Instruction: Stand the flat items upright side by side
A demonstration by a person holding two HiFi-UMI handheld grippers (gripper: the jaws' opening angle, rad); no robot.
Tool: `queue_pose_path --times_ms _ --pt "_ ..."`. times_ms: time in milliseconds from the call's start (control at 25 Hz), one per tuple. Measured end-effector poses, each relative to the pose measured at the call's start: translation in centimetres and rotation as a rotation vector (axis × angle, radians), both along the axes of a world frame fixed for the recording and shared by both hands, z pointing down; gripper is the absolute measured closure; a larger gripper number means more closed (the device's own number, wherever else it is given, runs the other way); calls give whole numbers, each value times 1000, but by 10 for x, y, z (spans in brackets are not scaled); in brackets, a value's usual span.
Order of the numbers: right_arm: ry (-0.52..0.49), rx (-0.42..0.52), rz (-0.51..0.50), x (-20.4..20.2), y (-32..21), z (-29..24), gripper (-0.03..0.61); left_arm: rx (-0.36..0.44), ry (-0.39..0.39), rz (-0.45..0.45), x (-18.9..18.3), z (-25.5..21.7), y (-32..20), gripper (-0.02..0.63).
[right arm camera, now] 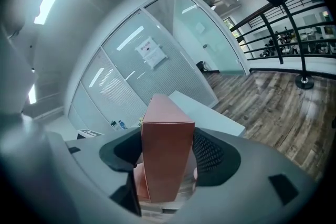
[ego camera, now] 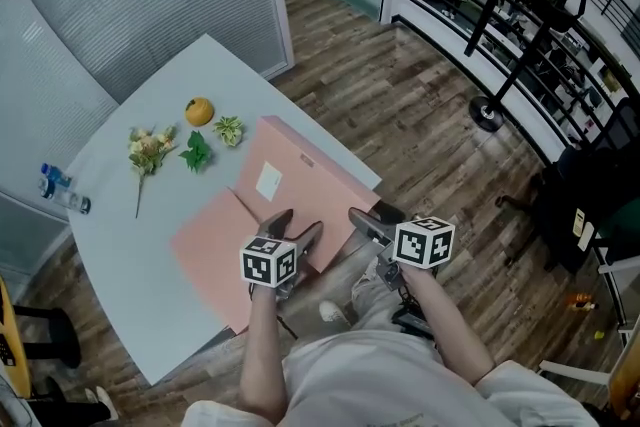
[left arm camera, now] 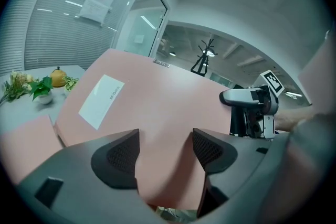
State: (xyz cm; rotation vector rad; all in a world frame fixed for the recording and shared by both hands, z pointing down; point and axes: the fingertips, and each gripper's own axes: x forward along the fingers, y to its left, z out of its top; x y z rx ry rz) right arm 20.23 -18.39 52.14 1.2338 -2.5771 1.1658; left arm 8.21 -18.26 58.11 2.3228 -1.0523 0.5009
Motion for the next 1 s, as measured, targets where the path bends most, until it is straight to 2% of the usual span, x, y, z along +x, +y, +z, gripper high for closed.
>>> queue_pose_path --times_ms 280,1000 --pt "-19 19 -30 -9 4 -11 278 -6 23 -4 -7 -1 2 308" --pt "44 65 -52 -18 17 -24 278 -52 130 -49 -11 -2 10 313"
